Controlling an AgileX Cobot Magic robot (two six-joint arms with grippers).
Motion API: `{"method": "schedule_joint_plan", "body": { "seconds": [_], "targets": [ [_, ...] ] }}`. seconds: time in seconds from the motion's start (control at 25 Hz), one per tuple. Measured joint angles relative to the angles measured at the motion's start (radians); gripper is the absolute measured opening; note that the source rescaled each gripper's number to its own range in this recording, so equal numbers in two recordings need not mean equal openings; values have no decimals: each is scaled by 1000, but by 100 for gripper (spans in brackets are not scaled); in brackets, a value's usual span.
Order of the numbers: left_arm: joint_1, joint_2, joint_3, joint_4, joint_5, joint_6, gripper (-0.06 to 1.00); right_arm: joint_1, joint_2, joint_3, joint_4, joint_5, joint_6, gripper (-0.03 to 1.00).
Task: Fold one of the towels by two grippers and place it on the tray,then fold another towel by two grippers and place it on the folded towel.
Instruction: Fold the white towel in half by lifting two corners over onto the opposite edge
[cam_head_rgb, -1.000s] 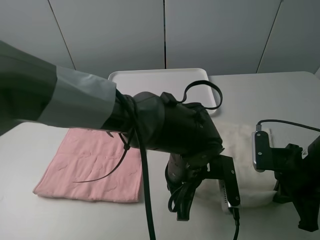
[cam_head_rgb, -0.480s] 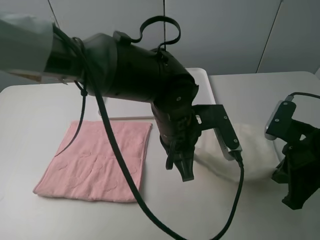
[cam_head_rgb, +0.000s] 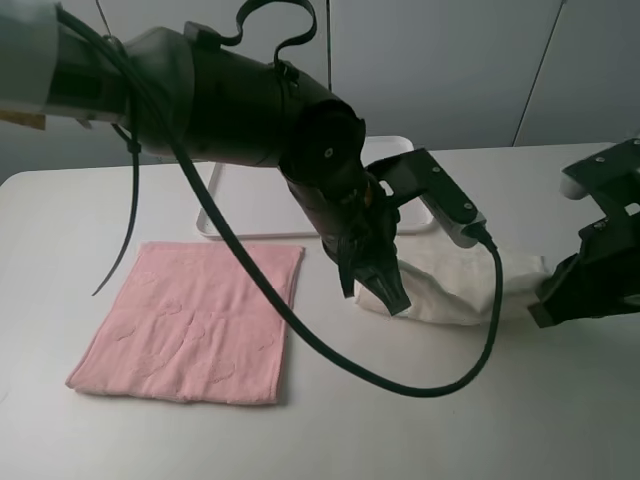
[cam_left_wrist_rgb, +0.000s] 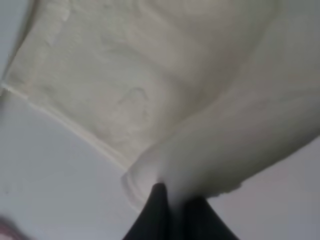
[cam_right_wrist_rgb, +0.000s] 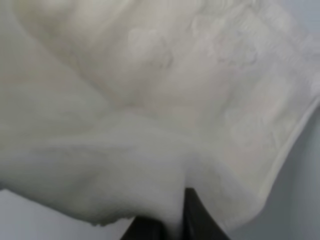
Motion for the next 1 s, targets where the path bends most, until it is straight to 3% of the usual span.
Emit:
{"method": "schedule_joint_plan", "body": {
  "seconds": [0.44, 1.0],
  "targets": [
    [62, 5, 0, -10, -72, -50, 0, 0, 56, -2, -163, -69, 347, 0],
    [83, 125, -108, 6, -40, -52, 0, 0, 195, -2, -250, -289, 405, 0]
  ]
}}
